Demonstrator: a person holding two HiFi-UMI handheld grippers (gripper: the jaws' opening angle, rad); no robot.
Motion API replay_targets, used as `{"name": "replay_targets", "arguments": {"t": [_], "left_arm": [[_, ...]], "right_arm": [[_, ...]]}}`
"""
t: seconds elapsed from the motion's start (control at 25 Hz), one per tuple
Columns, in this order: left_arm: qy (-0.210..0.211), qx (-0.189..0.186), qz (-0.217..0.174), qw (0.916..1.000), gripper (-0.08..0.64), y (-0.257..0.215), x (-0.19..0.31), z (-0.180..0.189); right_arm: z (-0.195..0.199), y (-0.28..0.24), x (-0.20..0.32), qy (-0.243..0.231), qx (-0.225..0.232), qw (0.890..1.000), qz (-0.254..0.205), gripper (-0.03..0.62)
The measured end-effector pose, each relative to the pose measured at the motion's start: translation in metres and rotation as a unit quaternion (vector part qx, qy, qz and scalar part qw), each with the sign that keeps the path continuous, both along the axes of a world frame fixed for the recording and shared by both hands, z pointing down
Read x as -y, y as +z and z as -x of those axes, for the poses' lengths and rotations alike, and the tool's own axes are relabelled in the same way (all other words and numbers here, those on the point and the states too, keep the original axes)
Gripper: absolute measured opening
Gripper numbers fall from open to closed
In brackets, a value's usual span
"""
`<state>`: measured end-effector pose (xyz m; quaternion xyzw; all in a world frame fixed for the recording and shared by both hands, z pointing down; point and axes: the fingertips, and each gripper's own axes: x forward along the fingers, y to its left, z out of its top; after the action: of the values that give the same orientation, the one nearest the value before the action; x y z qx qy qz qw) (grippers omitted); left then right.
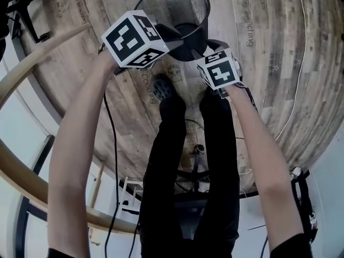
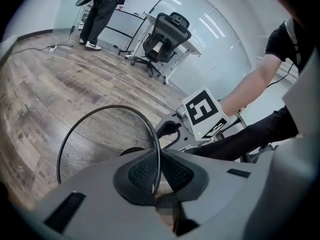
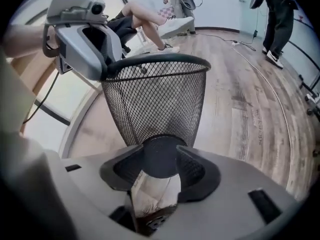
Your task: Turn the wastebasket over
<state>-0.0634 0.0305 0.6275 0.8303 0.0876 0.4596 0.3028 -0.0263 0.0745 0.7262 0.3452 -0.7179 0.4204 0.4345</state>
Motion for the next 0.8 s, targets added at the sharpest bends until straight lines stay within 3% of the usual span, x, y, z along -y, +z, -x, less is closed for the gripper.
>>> {"name": "replay_targets", "arguments": {"t": [0.48,0.8], "left_arm": [[-0.016,0.018,-0.030,0.9993,0.040,0.007,-0.053,-0.018],[-0.021,0.025,-0.011,0.9994,0.043,0.016,-0.085,-0.037]], "right_arm": [[-0.056,-0.017,-0.018,-0.004,-0.017,1.000,-0.009,0.213],[-0.067,-0.024,-0.035,-0.006,-0.006,1.000,-0.011,0.209]]}}
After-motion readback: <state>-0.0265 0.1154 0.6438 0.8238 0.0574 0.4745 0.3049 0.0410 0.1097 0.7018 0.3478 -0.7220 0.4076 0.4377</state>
